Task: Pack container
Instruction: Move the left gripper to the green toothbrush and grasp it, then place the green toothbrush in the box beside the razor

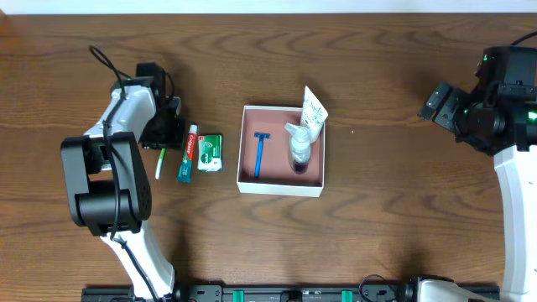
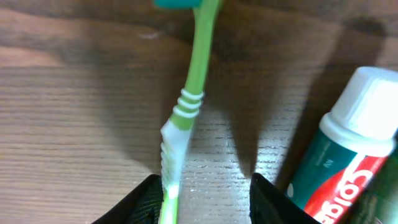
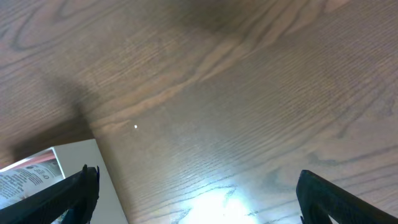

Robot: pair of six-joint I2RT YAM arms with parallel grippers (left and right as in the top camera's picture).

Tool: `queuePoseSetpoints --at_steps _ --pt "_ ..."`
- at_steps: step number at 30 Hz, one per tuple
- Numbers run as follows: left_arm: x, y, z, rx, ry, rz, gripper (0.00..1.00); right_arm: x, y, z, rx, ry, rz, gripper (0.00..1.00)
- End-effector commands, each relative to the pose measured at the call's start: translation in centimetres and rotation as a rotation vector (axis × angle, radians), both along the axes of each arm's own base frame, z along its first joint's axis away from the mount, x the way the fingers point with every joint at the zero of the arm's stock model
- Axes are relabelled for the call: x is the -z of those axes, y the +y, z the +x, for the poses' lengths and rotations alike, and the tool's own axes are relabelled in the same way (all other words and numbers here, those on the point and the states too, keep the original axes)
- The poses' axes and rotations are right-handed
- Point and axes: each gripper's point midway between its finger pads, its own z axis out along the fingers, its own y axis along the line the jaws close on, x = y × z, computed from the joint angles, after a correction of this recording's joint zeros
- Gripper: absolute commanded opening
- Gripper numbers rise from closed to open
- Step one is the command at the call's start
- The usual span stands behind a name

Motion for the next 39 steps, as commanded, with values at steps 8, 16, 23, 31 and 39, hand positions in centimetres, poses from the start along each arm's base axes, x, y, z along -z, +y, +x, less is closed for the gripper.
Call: queuePoseSetpoints --at_steps 8,16,23,31,39 --pt "1.0 -0.1 -1.0 0.006 0.025 -0.005 0.21 -0.1 -0.3 0.0 0.007 -0.001 -0.001 0.99" --pt "-2.3 -0.2 -0.6 -0.011 -0.005 -0.002 0.06 -0.1 -0.3 0.0 0.007 -0.001 -0.002 0.99" --pt "-11.2 -2.9 1.1 -0.022 -0.231 -0.02 0.06 -0.1 -0.3 0.0 0.007 -0.001 -0.001 0.99" --pt "-20.7 -13.6 -1.3 0.13 -0.476 -0.213 0.06 -0.1 -0.3 0.0 0.007 -0.001 -0.001 0.99" --pt "-18.4 -20.3 -2.8 0.105 -0.444 -0.255 0.06 -0.1 -0.3 0.0 0.007 -0.001 -0.001 0.99"
